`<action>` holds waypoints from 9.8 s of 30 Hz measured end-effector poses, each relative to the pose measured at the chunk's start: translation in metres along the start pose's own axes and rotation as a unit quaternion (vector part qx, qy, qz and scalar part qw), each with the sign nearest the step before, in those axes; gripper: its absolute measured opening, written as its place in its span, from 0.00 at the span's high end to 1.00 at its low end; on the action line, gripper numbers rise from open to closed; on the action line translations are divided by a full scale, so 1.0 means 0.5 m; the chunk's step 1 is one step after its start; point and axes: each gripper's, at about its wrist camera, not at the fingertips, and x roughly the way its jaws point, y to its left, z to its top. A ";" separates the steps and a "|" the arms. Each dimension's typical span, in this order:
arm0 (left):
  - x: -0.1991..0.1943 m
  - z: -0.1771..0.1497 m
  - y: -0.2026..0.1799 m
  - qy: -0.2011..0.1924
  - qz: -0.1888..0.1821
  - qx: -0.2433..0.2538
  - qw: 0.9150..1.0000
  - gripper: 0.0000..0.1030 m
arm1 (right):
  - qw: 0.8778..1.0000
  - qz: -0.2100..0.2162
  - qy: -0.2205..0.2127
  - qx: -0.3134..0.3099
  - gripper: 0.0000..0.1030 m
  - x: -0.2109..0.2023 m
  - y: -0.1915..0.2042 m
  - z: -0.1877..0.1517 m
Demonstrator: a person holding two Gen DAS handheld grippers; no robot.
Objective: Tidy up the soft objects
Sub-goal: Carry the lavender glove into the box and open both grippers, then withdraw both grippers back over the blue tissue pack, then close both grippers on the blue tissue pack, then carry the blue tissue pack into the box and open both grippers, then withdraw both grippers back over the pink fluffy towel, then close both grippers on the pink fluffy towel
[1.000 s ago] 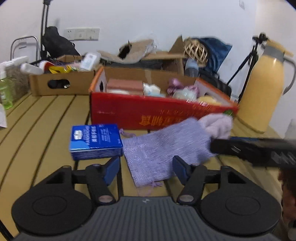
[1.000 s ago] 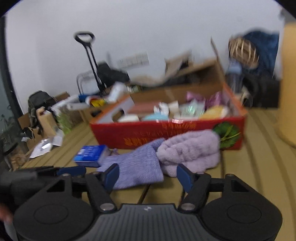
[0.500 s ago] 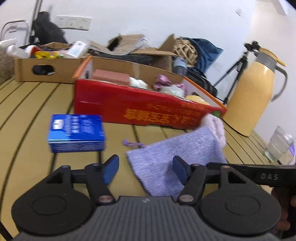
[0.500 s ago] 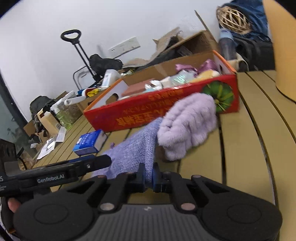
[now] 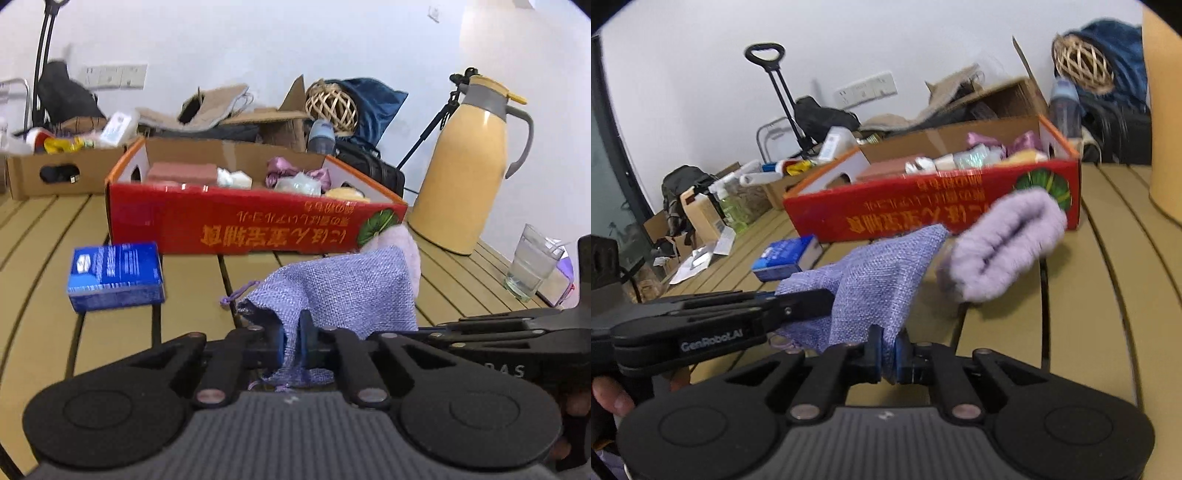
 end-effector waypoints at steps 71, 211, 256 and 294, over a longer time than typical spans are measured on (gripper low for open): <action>-0.715 -0.253 -0.172 -0.168 0.145 0.063 0.973 0.00 | 0.974 -0.131 -0.162 -0.089 0.06 -0.644 0.283 -0.355; -0.417 0.071 -0.018 -0.133 0.138 0.041 0.981 0.49 | 0.984 -0.036 -0.143 -0.097 0.41 -0.287 0.182 0.143; -0.134 -0.029 -0.161 -0.007 0.040 -0.029 0.999 0.11 | 0.982 -0.132 -0.130 -0.022 0.22 -0.316 -0.056 -0.042; 0.135 0.055 -0.077 0.026 -0.067 -0.136 0.988 0.83 | 0.993 0.001 -0.035 0.114 0.77 -0.023 -0.236 0.090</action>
